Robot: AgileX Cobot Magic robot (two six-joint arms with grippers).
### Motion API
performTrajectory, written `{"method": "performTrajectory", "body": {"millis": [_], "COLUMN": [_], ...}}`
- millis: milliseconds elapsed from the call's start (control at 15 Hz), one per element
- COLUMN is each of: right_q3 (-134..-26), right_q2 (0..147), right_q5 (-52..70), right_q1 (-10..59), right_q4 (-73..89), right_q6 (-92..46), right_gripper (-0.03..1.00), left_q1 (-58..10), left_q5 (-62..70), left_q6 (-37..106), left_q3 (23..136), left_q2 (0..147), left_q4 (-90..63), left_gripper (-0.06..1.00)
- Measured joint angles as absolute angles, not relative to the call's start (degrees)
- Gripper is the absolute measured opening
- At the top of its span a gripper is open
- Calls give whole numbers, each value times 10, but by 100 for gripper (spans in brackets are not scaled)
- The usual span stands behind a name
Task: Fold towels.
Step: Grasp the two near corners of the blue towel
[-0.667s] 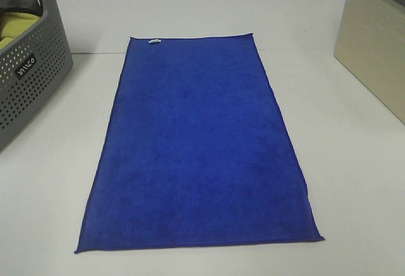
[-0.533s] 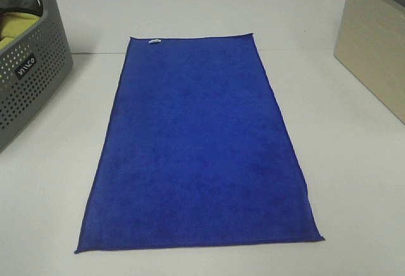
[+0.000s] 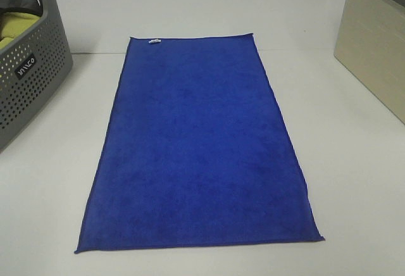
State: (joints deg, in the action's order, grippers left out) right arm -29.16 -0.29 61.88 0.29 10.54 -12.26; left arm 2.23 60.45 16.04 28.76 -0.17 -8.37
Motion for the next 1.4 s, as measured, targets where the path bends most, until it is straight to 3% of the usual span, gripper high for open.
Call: {"method": "performTrajectory", "body": {"millis": [1400], "right_q3": [-292], "right_q2": [-3], "right_q5": [619], "right_q1": [3], "right_q4": [105], "right_q6": [-123], "right_gripper": [81], "left_q1": [22], "left_q5": [605], "left_q6": [160], "left_q3": [288], "left_q2": [-2], "left_q4": [-84], "left_gripper": [65]}}
